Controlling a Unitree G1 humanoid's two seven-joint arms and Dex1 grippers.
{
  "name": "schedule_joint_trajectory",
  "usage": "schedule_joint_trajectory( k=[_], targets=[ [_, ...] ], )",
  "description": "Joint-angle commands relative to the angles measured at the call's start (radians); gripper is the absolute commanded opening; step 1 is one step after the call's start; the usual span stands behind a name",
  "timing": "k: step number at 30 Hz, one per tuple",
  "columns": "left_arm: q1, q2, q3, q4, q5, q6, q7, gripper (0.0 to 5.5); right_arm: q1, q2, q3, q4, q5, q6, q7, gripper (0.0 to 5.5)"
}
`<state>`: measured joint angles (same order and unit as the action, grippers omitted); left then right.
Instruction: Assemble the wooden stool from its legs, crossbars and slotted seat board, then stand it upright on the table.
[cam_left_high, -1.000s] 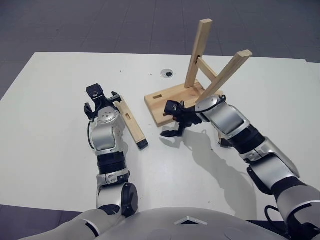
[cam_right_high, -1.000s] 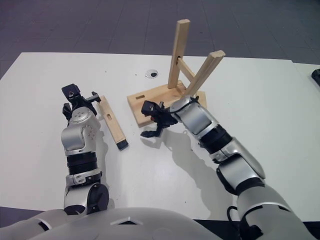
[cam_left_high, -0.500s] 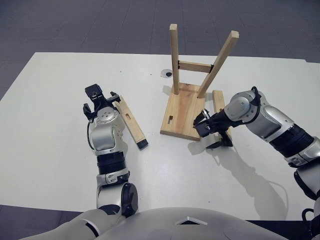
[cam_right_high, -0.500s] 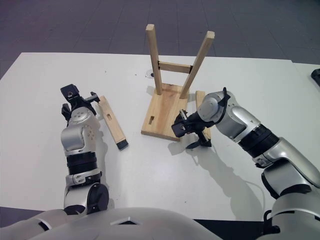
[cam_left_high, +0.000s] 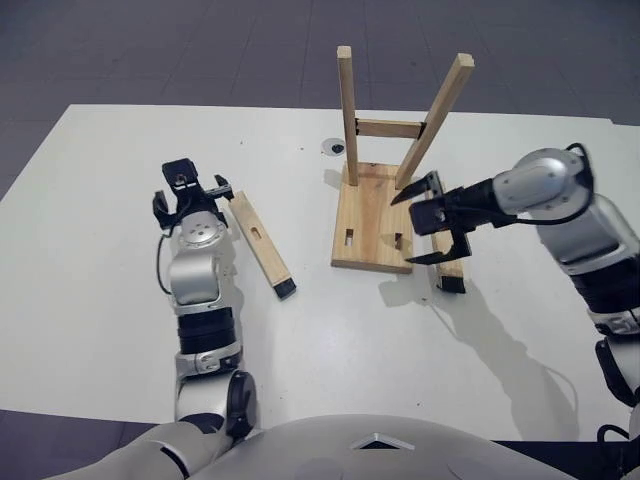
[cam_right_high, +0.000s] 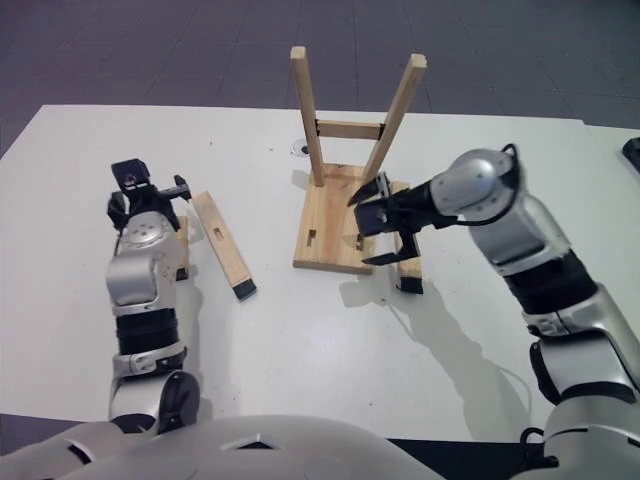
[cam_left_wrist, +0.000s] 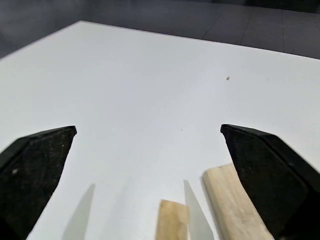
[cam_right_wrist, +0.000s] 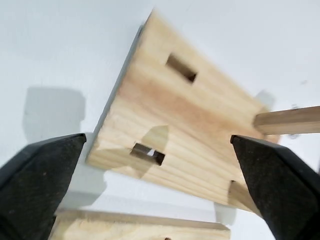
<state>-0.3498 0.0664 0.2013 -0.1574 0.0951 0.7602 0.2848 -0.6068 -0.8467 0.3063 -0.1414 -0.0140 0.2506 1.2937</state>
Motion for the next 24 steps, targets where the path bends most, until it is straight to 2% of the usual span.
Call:
schedule_joint_trajectory(
  k=[1, 4, 7, 11, 16, 24],
  targets=[
    [0.086, 0.195, -0.078, -0.098, 0.025, 0.125, -0.182, 5.40, 0.114, 0.130, -0.283, -0.156, 0.150, 0.277, -0.258, 5.38],
    [0.114, 0.239, -0.103, -0.123, -0.031, 0.198, -0.301, 5.40, 0.198, 0.251, -0.420, -0.278, 0.255, 0.444, -0.428, 5.38],
    [0.167, 0.272, -0.144, -0.131, -0.030, 0.197, -0.361, 5.40, 0.246, 0.291, -0.452, -0.340, 0.297, 0.513, -0.512, 5.38],
    [0.215, 0.279, -0.182, -0.139, -0.038, 0.159, -0.416, 4.77, 0.272, 0.316, -0.454, -0.366, 0.328, 0.559, -0.589, 5.40],
    [0.253, 0.312, -0.208, -0.031, -0.016, 0.160, -0.434, 3.89, 0.280, 0.328, -0.443, -0.381, 0.362, 0.580, -0.640, 5.40],
    [0.233, 0.313, -0.144, 0.089, -0.195, 0.427, -0.609, 2.57, 0.270, 0.365, -0.418, -0.399, 0.417, 0.606, -0.717, 5.40]
  ],
)
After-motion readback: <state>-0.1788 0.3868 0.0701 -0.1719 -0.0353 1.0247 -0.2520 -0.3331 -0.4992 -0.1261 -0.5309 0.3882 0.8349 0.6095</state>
